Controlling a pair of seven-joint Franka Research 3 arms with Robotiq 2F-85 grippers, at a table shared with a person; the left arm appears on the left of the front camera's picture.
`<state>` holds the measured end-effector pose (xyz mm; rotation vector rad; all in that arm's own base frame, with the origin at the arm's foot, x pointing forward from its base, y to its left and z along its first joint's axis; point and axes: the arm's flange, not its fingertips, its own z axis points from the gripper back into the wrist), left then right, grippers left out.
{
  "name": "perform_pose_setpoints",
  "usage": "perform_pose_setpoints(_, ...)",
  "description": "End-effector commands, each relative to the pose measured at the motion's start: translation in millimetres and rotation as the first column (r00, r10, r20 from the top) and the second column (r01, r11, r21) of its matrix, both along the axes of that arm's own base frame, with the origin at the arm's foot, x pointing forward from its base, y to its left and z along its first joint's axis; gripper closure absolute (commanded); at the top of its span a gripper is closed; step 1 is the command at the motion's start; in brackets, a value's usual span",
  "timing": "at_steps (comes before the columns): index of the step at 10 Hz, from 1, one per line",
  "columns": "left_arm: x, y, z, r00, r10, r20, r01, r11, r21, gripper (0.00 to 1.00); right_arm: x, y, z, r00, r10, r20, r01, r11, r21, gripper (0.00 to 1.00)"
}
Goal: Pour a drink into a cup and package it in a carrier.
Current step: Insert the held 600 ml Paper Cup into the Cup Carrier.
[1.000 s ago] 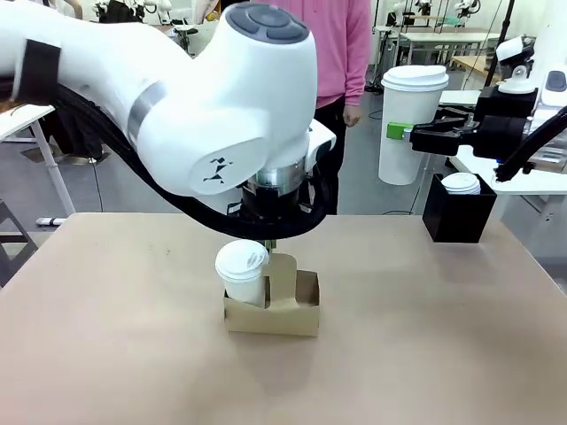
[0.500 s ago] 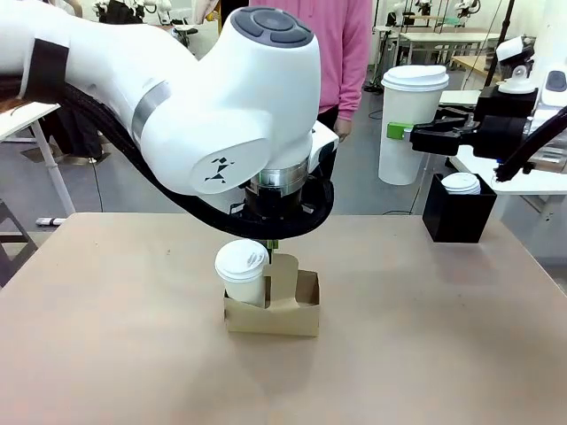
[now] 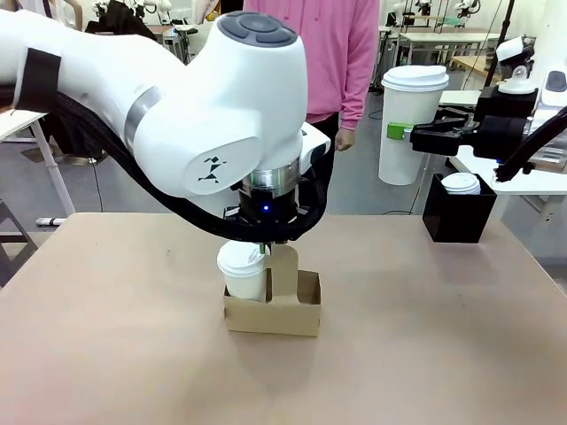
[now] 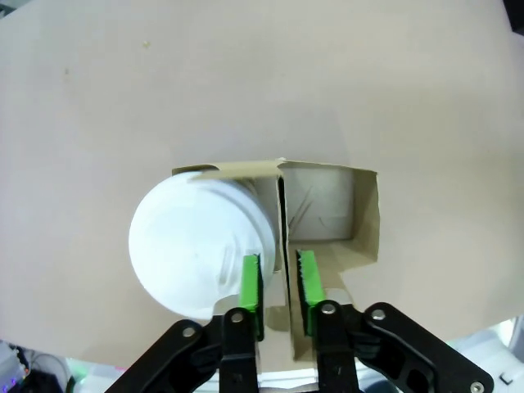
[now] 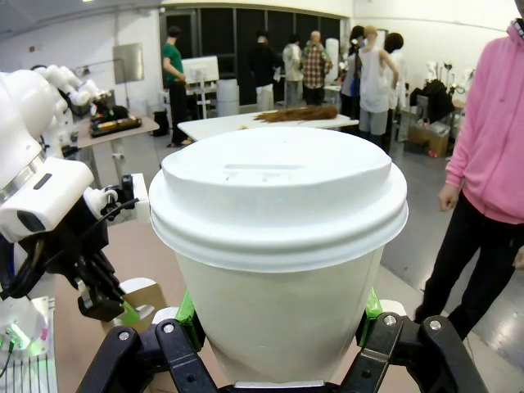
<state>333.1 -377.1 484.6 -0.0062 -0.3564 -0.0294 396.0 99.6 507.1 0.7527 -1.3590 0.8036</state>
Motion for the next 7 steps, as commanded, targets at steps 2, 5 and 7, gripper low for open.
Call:
perform_pose_setpoints(2, -7.3, 28.8, 36.3, 0.998, -0.064, 0.004, 0.064, 0.995, -0.076, 0.00, 22.0, 5.8, -7.6, 0.984, 0.172, -0.054, -0.173, 0.985, -0.016, 0.20)
perform_pose_setpoints(5, -13.2, 81.4, 84.9, 0.966, -0.258, 0.000, 0.257, 0.959, -0.118, 0.00, 38.9, 24.4, -39.0, 0.914, 0.394, -0.101, -0.398, 0.917, -0.020, 0.20)
perform_pose_setpoints(7, -5.7, 147.5, 95.0, 0.857, -0.515, 0.020, 0.508, 0.839, -0.194, 0.00, 48.8, 37.8, -61.4, 0.832, 0.547, -0.090, -0.547, 0.837, 0.021, 0.20)
